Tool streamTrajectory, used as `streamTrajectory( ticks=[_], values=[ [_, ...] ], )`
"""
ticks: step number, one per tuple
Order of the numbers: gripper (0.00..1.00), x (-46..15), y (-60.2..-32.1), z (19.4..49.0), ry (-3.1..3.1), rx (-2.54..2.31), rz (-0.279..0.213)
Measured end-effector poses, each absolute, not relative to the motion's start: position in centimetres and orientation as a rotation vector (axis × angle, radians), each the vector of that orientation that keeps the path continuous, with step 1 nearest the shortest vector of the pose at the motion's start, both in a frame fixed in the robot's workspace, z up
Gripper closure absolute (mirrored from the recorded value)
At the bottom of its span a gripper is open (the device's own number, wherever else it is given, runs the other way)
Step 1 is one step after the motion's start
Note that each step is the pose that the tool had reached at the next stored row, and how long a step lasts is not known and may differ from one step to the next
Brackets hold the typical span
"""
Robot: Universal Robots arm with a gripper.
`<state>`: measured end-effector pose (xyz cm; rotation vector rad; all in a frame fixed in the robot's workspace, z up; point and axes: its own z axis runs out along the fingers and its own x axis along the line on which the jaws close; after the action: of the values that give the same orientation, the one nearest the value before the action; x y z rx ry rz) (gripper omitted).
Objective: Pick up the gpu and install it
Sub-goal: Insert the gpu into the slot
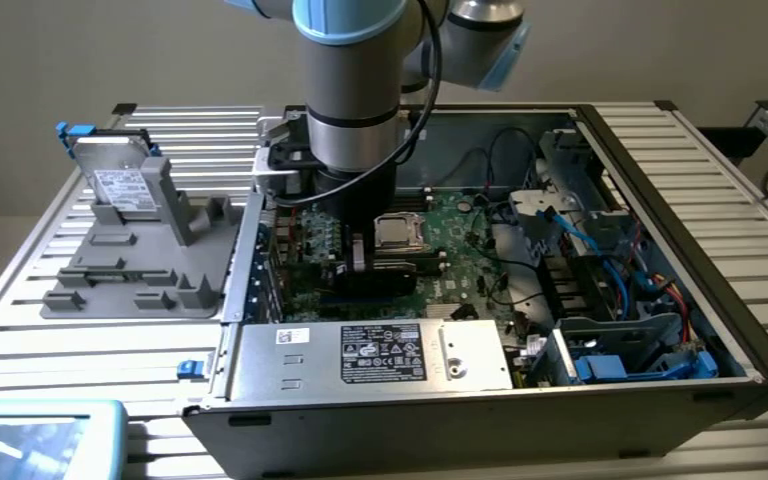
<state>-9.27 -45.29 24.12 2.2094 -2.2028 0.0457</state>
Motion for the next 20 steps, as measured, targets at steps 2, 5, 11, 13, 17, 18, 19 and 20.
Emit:
streamTrajectory(
  ticks=[2, 5, 11, 13, 17, 18, 19, 20],
  values=[
    [0.72, -9.27, -45.29, 24.08, -2.203, 2.210, 0.046],
    [0.72, -9.28, -45.29, 24.04, -2.203, 2.210, 0.046],
    [0.72, -9.34, -45.29, 24.00, -2.203, 2.210, 0.046],
    [0.72, -9.36, -45.29, 23.98, -2.203, 2.210, 0.046],
    [0.72, -9.38, -45.29, 23.95, -2.203, 2.210, 0.046],
    [0.72, -9.39, -45.29, 23.94, -2.203, 2.210, 0.046],
    [0.72, -9.39, -45.29, 23.92, -2.203, 2.210, 0.046],
    [0.72, -9.39, -45.29, 23.90, -2.202, 2.210, 0.046]
  ],
)
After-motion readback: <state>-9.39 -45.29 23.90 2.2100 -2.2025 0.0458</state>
